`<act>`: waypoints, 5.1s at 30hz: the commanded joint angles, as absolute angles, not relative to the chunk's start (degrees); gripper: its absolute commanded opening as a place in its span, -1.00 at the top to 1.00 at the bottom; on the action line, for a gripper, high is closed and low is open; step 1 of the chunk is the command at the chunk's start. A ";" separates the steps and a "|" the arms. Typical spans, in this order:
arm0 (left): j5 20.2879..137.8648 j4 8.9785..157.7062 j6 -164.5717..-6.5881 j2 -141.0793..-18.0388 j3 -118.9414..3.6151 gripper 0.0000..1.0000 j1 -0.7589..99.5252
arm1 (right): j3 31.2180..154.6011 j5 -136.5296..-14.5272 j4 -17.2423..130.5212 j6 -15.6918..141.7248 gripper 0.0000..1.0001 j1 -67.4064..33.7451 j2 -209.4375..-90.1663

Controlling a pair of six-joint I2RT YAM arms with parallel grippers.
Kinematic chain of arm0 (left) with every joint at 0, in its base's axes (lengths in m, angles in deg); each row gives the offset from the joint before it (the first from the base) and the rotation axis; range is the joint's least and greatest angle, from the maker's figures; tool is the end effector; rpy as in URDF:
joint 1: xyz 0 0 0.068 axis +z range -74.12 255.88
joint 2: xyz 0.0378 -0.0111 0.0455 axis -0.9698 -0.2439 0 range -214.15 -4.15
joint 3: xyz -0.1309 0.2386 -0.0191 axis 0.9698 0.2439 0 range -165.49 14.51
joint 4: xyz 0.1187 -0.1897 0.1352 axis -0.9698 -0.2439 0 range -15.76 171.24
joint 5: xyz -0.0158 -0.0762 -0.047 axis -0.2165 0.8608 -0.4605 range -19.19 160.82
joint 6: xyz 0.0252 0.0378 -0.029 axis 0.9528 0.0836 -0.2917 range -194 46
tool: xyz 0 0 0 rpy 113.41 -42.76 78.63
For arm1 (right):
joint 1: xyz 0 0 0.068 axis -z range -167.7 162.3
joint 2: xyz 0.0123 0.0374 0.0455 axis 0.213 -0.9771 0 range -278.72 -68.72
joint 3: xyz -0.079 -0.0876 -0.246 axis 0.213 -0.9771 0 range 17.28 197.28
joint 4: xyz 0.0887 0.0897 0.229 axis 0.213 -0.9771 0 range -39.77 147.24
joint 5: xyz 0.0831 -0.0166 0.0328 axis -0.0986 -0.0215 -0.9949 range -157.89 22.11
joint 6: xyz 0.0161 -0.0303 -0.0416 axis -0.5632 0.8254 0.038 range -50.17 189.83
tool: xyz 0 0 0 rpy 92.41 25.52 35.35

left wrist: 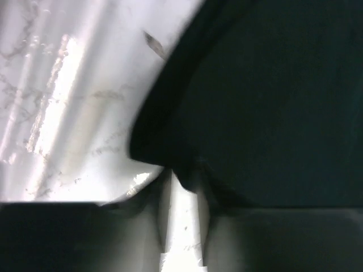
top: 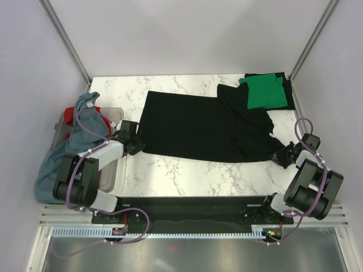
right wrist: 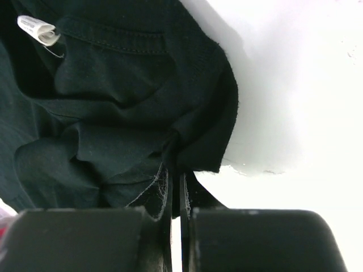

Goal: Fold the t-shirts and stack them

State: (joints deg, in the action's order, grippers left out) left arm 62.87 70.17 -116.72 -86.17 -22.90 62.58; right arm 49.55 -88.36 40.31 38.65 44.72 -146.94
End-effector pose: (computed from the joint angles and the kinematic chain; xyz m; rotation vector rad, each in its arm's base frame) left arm 0.2557 -0.0552 0.1554 -0.6981 2.4445 -0.2127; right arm 0.1996 -0.1120 0.1421 1.2876 2.2941 0.4678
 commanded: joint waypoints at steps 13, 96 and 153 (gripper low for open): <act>59.21 44.26 -116.19 -70.82 -43.51 0.96 65.86 | 69.30 -91.09 25.01 36.61 1.00 46.22 -136.32; 72.57 41.42 -106.78 -40.80 -28.21 -0.79 66.30 | 156.85 -55.23 26.56 56.38 -0.50 6.58 -216.29; 68.09 42.13 -105.65 -54.81 -33.89 -0.75 66.21 | 129.21 -59.18 32.44 52.87 1.00 5.09 -193.92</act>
